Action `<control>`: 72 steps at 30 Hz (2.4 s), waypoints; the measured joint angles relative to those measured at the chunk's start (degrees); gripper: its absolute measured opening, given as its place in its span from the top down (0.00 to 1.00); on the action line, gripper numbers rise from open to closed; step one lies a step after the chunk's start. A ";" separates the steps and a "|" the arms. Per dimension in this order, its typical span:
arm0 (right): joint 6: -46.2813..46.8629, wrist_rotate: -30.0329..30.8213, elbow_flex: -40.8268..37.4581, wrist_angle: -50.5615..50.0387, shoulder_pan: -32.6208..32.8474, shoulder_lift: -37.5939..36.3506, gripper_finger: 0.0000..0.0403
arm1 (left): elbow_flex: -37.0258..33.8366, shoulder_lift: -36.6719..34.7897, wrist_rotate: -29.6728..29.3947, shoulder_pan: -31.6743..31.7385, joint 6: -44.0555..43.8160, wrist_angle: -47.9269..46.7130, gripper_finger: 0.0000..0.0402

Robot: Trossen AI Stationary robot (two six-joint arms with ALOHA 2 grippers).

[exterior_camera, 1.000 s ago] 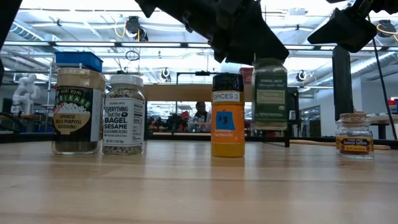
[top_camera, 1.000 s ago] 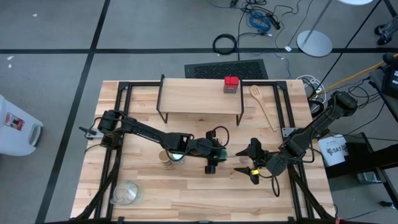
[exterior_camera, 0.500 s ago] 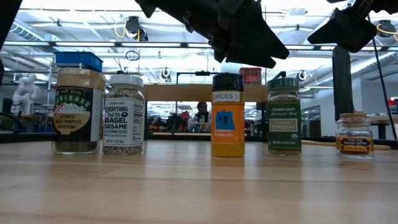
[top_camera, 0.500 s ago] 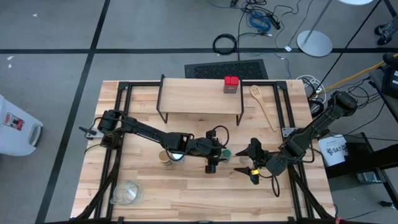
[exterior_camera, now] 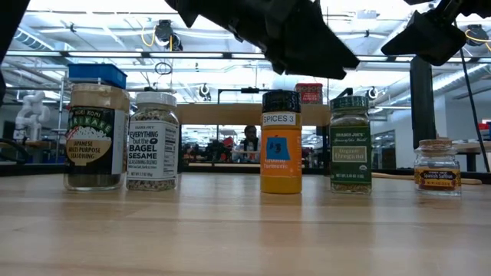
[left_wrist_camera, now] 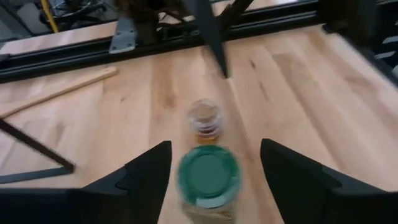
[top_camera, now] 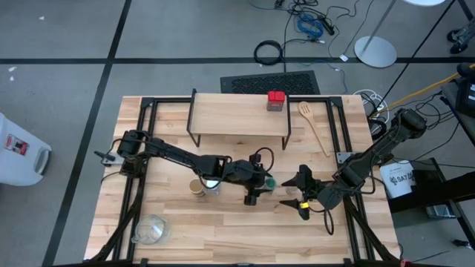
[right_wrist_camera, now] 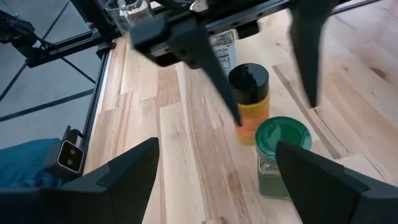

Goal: Shelf spices
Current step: Put the black seasoning bottle in the center of the table and put the green seasoning bottle beside the black seasoning bottle

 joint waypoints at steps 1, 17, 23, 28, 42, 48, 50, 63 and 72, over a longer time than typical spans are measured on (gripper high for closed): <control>0.00 0.00 0.00 -0.12 0.00 0.00 0.23 | 0.00 0.00 0.03 0.33 0.40 -0.07 0.35; 0.44 -0.07 0.00 -0.97 0.02 0.00 0.23 | -0.07 4.73 0.61 0.84 5.19 1.41 0.24; 0.42 -0.08 -0.02 -1.11 0.02 0.00 0.23 | -0.04 5.22 -0.09 0.63 6.20 4.68 0.24; 0.38 -0.09 -0.01 -1.17 0.02 0.00 0.23 | -0.04 5.23 1.64 0.63 6.18 4.54 0.28; 0.39 -0.07 -0.02 -1.10 0.02 0.00 0.23 | 0.02 5.12 2.19 0.63 5.79 3.19 0.45; 0.39 -0.09 -0.01 -1.10 0.02 0.00 0.23 | 0.04 5.09 0.84 0.63 4.94 3.11 0.47; 0.39 -0.09 -0.02 -1.08 0.02 0.00 0.23 | 0.04 5.09 0.08 0.61 4.23 3.07 0.47; 0.37 -0.09 -0.02 -1.06 0.02 0.00 0.23 | 6.92 5.09 -5.11 -1.94 2.68 -11.11 0.47; 0.35 -0.09 -0.02 -1.06 0.02 0.00 0.23 | 9.11 5.22 -7.20 -2.91 0.58 -13.60 0.47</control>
